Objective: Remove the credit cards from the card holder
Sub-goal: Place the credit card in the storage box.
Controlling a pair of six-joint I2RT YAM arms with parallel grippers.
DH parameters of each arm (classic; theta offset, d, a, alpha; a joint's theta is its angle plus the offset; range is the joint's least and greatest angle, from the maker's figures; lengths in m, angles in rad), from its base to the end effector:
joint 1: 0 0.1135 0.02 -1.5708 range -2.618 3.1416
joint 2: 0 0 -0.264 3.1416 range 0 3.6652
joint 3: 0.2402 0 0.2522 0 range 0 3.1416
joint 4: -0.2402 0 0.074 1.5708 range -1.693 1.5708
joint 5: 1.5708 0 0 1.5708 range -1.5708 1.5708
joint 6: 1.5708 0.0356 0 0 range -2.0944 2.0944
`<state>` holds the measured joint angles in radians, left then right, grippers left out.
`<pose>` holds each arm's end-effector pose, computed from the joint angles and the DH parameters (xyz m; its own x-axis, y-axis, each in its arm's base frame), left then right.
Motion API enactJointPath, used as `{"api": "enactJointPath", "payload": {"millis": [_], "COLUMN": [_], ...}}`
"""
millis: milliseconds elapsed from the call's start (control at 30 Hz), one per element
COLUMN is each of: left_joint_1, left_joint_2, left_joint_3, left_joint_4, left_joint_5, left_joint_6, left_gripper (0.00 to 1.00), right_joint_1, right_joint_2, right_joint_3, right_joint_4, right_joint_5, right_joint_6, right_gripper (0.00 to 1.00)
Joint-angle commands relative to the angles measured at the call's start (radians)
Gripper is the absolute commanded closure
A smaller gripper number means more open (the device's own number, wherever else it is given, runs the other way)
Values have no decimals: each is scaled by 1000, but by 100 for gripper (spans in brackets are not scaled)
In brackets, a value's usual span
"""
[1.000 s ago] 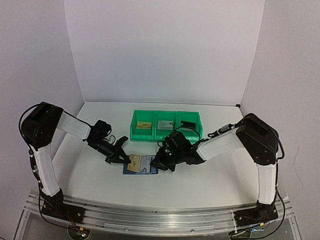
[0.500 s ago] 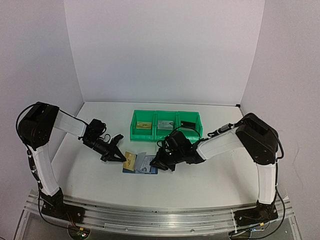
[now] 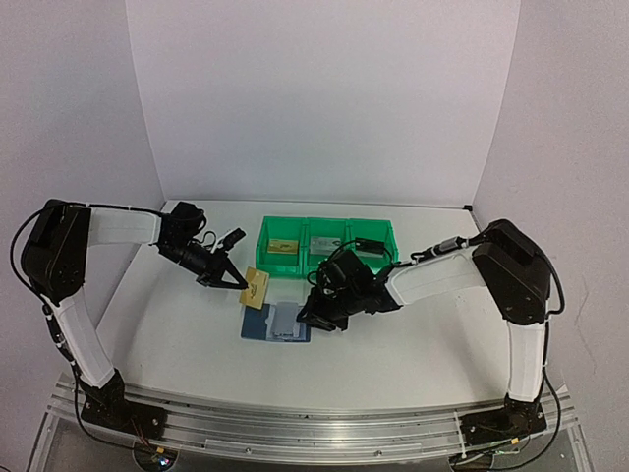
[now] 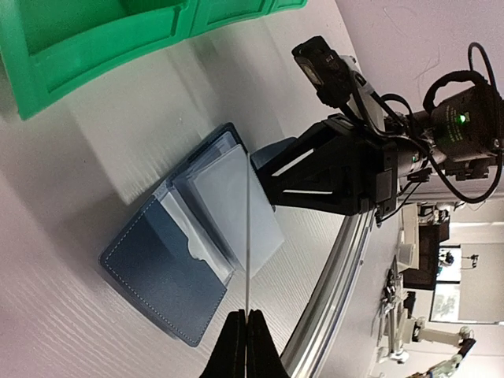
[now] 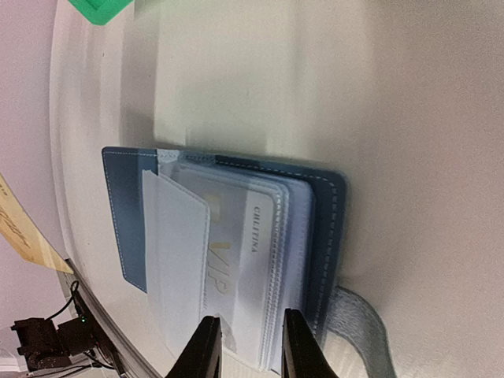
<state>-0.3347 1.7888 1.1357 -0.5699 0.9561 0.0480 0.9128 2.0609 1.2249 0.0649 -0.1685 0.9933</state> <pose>0.3119 -0.1393 0.1812 -0.8652 0.3302 -0.3773 0.4945 0.4379 -0.7508 0.2590 0.3449 0.1289 -0.9478 0.1244 -0.2936 -0.1089 0.7392 0.6647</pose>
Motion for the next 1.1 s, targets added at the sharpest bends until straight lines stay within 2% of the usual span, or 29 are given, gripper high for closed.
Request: {"api": "enactJointPath", "payload": {"millis": [0,133,267,400,467,567,633,733,833,900,967,1067], "left_joint_1": [4,2,-7,-31,-33,-30,-28,-27,-29,-29,-30,-48], "left_joint_2": [-60,-68,-73,-86,-94,-139,-196,-279,-302,-287,-260,-195], "left_joint_3": [99,176,265,323,337,294,212,79,-18,-53,-71,-36], "left_joint_4": [-105,-203,-346,-455,-453,-324,-154,165,448,572,671,684], "left_joint_5": [-53,-74,-85,-65,-35,32,75,73,-26,-120,-189,-260], "left_joint_6": [151,296,493,629,595,426,231,-163,-526,-757,-924,-1076], "left_gripper": [100,100,100,100,100,100,100,100,100,100,100,100], "right_joint_1": [-17,-34,-36,-35,-36,-39,-47,-61,-81,-96,-104,-107], "right_joint_2": [-126,-242,-334,-341,-319,-296,-297,-306,-320,-332,-342,-355], "right_joint_3": [46,43,83,176,220,267,261,227,195,166,139,96], "right_joint_4": [-192,-247,-246,-195,-187,-175,-142,-84,-46,-30,-26,-23], "right_joint_5": [134,239,279,99,42,27,11,-19,-16,8,53,140], "right_joint_6": [-70,-173,-416,-697,-743,-729,-690,-623,-549,-499,-453,-381], "right_gripper": [73,67,50,38,37,36,36,36,36,36,36,36]}}
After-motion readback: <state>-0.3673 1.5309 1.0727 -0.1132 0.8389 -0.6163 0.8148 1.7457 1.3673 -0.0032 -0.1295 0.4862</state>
